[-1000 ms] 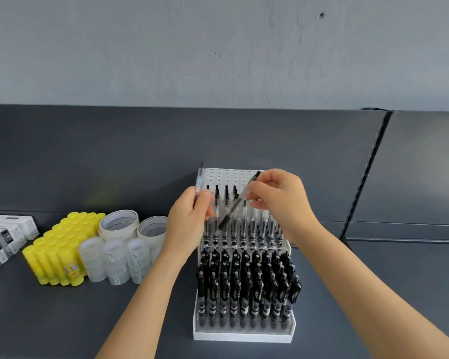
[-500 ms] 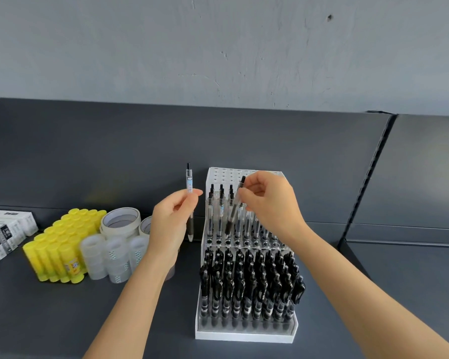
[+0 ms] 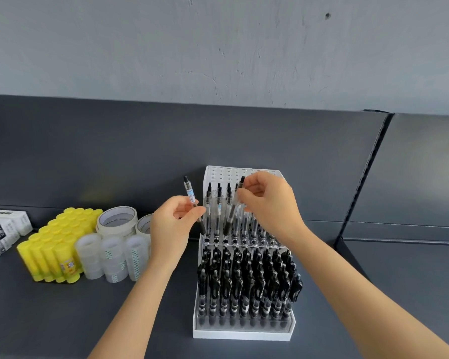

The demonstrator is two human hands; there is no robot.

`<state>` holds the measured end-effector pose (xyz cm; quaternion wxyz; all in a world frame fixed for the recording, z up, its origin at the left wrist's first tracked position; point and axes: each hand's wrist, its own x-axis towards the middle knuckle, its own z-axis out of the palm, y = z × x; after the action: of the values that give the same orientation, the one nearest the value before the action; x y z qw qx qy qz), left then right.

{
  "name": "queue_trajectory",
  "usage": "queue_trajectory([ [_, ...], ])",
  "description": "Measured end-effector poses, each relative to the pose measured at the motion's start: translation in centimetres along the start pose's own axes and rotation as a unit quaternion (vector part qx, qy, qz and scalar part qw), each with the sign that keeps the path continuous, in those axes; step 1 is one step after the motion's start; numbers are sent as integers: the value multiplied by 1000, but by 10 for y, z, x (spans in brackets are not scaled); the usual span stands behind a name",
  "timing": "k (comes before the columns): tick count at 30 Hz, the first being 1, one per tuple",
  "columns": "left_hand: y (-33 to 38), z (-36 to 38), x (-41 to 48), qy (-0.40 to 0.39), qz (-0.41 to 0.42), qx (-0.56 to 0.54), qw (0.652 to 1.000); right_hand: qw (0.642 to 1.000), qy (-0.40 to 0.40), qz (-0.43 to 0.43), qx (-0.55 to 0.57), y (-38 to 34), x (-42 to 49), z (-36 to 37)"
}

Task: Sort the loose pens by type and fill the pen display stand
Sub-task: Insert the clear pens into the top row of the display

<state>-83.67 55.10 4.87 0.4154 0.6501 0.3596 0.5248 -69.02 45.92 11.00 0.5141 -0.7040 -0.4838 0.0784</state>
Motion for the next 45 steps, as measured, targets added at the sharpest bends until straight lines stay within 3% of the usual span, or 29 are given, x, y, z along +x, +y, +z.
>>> queue_trajectory([
  [8,-14,4,-3,-74,31,177,981,1000,-9,-4,6,3,1,3],
  [14,-12,7,-2,-94,29,251,963,1000,-14,-19,9,-1,-1,5],
  [26,-16,-7,0,-125,-29,216,968,999,-32,-30,-4,0,0,13],
  [45,-23,-11,4,-165,-34,215,962,976,-88,-54,-193,0,0,34],
])
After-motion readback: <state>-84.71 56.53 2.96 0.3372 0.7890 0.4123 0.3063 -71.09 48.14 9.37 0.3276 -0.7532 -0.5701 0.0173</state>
